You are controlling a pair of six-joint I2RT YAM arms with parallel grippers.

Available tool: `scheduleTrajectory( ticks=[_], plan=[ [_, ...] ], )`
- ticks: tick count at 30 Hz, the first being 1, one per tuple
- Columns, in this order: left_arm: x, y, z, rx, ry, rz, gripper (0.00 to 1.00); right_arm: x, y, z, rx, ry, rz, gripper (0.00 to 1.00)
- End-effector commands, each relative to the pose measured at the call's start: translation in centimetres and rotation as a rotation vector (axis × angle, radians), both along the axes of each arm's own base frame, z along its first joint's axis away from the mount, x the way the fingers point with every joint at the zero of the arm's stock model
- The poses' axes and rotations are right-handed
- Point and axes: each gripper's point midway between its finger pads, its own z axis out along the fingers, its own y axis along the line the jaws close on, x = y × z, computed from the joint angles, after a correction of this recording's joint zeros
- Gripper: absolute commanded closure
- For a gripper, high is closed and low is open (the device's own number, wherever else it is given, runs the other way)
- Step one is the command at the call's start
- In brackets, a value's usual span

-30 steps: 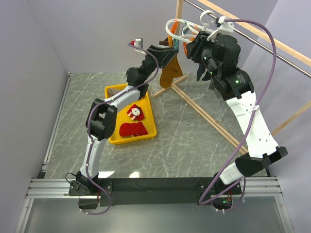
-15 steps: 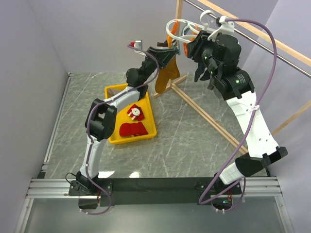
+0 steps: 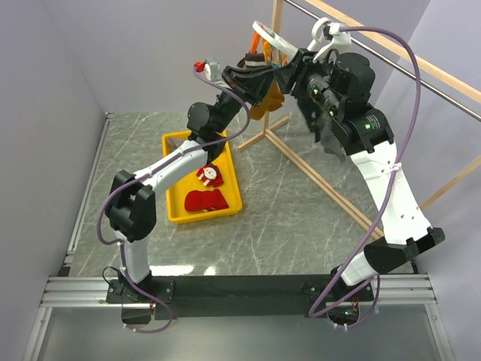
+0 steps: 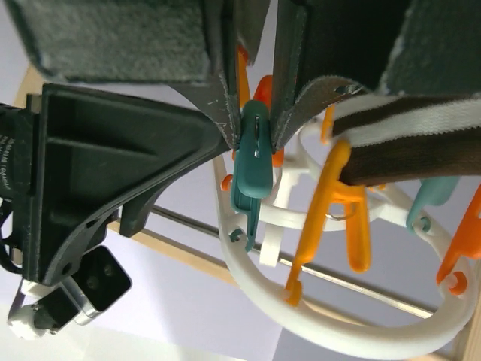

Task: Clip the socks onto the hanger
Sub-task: Open the clamp at the hanger.

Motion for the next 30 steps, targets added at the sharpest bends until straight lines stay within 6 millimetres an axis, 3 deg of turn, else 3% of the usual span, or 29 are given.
scheduleTrajectory(
  ticks=[1, 10, 18, 30],
  plan=[
    [-1.1, 0.8, 2.7, 0.04, -0.082, 0.137, 0.84, -1.4, 0.5, 2.5, -0.014, -0.083, 0.06, 0.45],
    [-1.9, 0.2, 2.9, 0.113, -0.087, 0.242, 0.85, -3.0, 0.2, 4.8, 0.072, -0.188, 0.077, 0.41],
    [-2.9, 0.4, 3.1, 0.127, -0.115, 0.277, 0.85, -1.3, 0.0, 3.9, 0.0, -0.154, 0.03, 0.4],
    [-3.7, 0.4, 3.6, 0.136, -0.125, 0.268, 0.86, -1.4, 0.5, 4.2, -0.051, -0.203, 0.071, 0.42]
  ],
)
